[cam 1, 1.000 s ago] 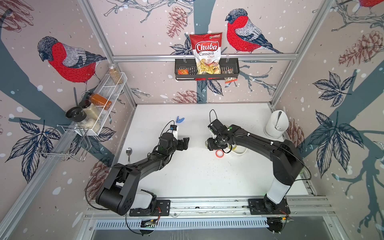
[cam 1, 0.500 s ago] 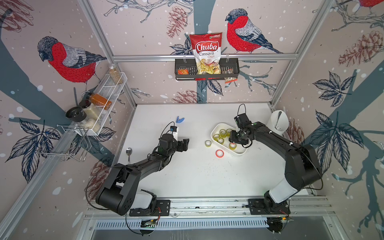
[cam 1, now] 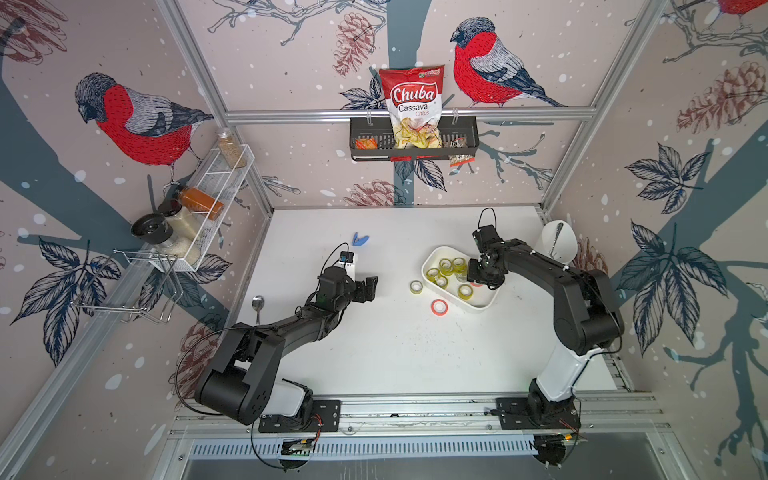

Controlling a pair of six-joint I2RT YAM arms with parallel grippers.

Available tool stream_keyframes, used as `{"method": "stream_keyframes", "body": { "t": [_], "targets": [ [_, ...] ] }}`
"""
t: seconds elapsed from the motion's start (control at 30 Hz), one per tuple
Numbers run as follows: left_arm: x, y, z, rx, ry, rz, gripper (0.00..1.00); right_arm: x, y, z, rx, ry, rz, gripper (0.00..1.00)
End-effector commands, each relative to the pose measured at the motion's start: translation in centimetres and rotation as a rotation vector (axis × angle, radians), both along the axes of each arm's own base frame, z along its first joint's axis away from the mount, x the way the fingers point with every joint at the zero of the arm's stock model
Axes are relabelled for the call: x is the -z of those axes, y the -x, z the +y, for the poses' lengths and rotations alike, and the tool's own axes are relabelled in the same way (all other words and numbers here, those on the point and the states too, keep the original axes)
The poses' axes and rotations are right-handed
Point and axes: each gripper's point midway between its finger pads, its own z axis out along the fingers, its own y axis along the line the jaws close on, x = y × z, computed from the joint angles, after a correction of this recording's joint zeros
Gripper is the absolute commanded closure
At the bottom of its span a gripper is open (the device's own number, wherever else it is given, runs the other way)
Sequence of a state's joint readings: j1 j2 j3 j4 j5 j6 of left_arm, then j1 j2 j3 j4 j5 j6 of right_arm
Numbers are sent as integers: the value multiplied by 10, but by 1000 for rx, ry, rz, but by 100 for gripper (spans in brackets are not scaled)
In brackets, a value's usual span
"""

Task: Put the transparent tape into the storage box
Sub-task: Place the tape in the storage box.

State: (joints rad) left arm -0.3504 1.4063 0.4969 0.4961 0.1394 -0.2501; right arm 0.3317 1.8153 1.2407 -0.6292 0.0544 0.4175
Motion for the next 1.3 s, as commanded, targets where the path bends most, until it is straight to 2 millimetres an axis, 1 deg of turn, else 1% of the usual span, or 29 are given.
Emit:
{"method": "stream_keyframes", "body": {
  "t": [0.0,0.2,0.53,0.73,0.9,0.97,1.1,1.27],
  "targets": [
    [-11,-4,-3,16,11,-46,9,2,-5,-9,3,71,-4,46],
    [-14,-4,-2,13,12,-53,9,4,-9,-10,1,114,3,45],
    [-15,-3,-1,11,12,-57,9,8,-5,-11,2,127,27,43],
    [-17,-3,-1,9,15,-62,9,11,-4,-12,7,132,30,36],
    [-15,-3,0,8,12,-59,9,0,-4,-8,8,119,5,35],
    [-16,-3,0,8,14,-60,8,-10,-4,-4,0,110,-11,35],
    [-17,-3,0,7,14,-62,9,-33,3,17,-77,81,-45,35],
    [-18,-2,0,7,19,-68,9,-51,25,50,-251,14,-56,35]
  ]
}}
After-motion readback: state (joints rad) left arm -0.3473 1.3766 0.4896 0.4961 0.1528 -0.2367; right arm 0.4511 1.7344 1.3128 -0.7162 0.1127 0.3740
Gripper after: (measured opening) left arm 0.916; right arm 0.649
